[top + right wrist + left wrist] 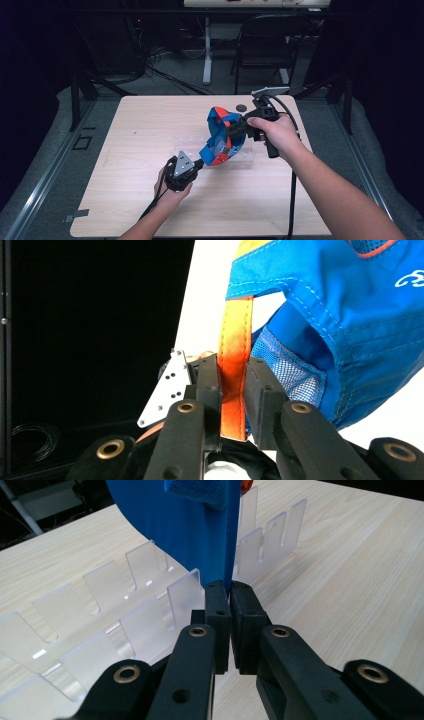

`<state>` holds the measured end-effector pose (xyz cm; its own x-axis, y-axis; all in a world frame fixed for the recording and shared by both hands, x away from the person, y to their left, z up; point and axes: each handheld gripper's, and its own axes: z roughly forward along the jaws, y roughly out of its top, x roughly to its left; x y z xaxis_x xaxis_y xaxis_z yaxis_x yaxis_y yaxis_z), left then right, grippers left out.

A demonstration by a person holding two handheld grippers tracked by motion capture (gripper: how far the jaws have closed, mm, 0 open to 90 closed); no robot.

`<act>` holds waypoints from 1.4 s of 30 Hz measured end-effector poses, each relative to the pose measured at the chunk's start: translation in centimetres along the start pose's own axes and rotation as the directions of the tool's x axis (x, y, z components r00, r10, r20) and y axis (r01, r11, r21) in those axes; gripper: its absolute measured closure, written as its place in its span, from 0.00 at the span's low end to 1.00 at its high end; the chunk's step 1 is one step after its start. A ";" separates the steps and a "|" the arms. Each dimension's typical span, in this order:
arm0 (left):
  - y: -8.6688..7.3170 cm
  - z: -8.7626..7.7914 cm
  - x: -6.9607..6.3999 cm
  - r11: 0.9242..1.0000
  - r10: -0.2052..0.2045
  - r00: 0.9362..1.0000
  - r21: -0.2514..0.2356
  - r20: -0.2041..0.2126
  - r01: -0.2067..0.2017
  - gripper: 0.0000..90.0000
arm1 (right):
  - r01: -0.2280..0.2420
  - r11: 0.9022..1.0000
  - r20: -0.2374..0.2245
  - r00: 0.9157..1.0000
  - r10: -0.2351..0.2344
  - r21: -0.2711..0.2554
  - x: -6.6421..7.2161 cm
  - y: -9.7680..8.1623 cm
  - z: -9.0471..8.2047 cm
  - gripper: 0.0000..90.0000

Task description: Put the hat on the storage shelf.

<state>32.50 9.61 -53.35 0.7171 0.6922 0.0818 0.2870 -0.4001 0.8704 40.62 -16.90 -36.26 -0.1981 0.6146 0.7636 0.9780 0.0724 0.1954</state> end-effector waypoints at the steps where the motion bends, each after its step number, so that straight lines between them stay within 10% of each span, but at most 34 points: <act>1: -0.1 0.1 0.0 1.000 -0.002 1.000 0.003 -0.002 0.002 0.97 | -0.012 1.000 0.001 1.000 0.012 -0.004 -0.1 0.0 0.1 0.87; 42: -1.0 0.3 0.3 0.998 -0.048 0.999 0.045 0.000 0.048 0.95 | -0.045 0.999 0.030 0.998 0.046 -0.022 -2.3 0.9 1.0 0.87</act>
<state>32.56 10.04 -54.35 0.7027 0.7104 0.0400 0.3492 -0.3934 0.8505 41.98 -17.50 -38.47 -0.1510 0.6404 0.7530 0.9844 0.0276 0.1739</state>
